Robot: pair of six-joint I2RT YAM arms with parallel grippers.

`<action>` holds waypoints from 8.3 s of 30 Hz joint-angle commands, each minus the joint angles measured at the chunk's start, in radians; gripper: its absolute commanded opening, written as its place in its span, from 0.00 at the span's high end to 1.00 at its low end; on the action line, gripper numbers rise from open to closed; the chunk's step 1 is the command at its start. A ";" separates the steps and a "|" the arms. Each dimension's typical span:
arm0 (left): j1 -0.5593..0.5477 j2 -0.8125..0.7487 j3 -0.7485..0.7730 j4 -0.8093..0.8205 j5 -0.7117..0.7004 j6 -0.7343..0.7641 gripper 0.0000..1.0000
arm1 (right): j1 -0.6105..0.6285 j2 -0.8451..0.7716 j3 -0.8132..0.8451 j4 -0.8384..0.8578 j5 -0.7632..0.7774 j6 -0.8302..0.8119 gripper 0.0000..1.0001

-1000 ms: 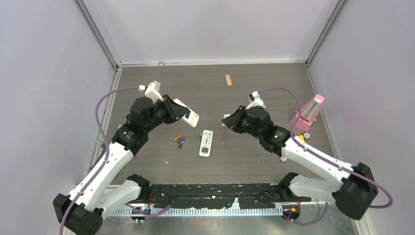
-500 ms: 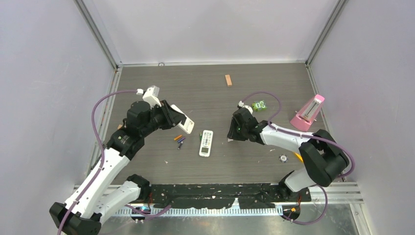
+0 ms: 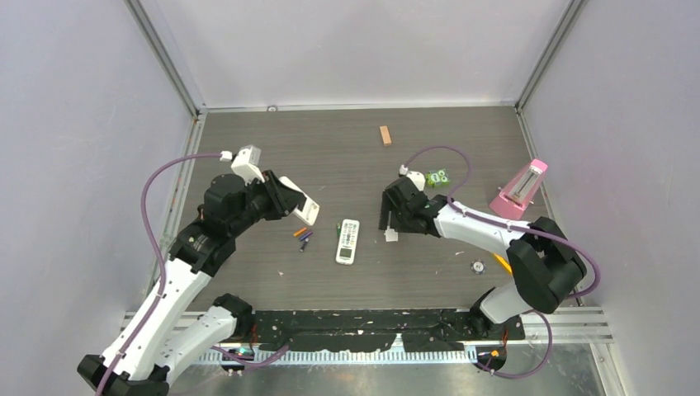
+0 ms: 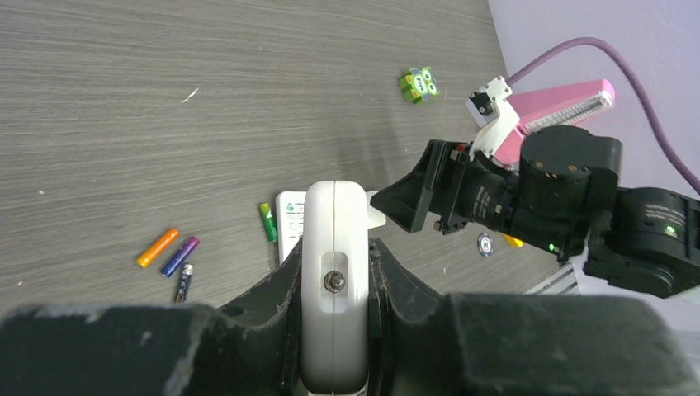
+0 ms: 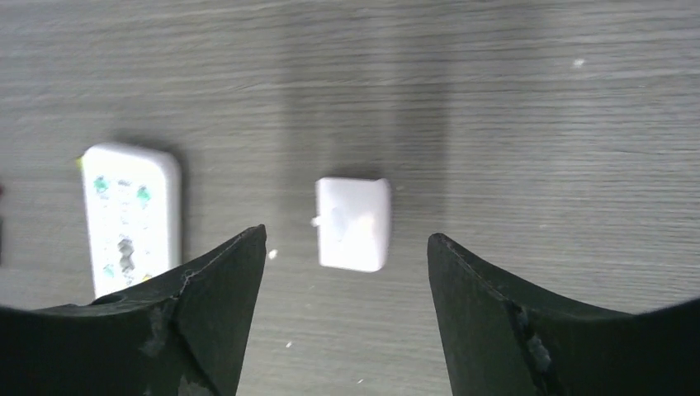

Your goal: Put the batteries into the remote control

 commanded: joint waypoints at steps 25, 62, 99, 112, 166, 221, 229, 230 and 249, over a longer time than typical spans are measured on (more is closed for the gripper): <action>0.007 -0.085 0.026 -0.081 -0.151 0.012 1.00 | 0.339 0.391 0.435 -0.159 0.086 0.048 0.14; 0.026 -0.109 0.080 -0.146 -0.210 0.132 1.00 | 0.310 0.231 0.454 -0.053 0.137 -0.154 0.12; 0.027 -0.070 0.169 0.058 0.756 0.226 0.97 | 0.310 -0.197 0.207 0.650 -0.994 -0.231 0.50; 0.027 -0.094 0.040 0.480 0.707 -0.159 0.49 | 0.311 -0.176 0.092 1.139 -0.847 0.179 0.95; 0.027 -0.250 0.069 -0.081 -0.065 0.234 1.00 | 0.344 0.350 0.395 0.031 0.122 -0.019 0.52; 0.027 -0.198 0.045 0.007 -0.052 0.219 1.00 | 0.320 0.370 0.444 -0.275 0.111 0.762 0.30; 0.026 -0.187 0.040 -0.017 -0.040 0.231 1.00 | 0.304 0.126 0.307 0.074 0.118 0.240 0.24; 0.027 -0.185 0.045 -0.026 -0.034 0.234 1.00 | 0.303 0.086 0.279 0.104 0.105 0.168 0.24; 0.146 -0.042 0.157 -0.227 0.227 0.212 1.00 | 0.293 0.157 0.221 0.065 -0.329 -1.408 0.22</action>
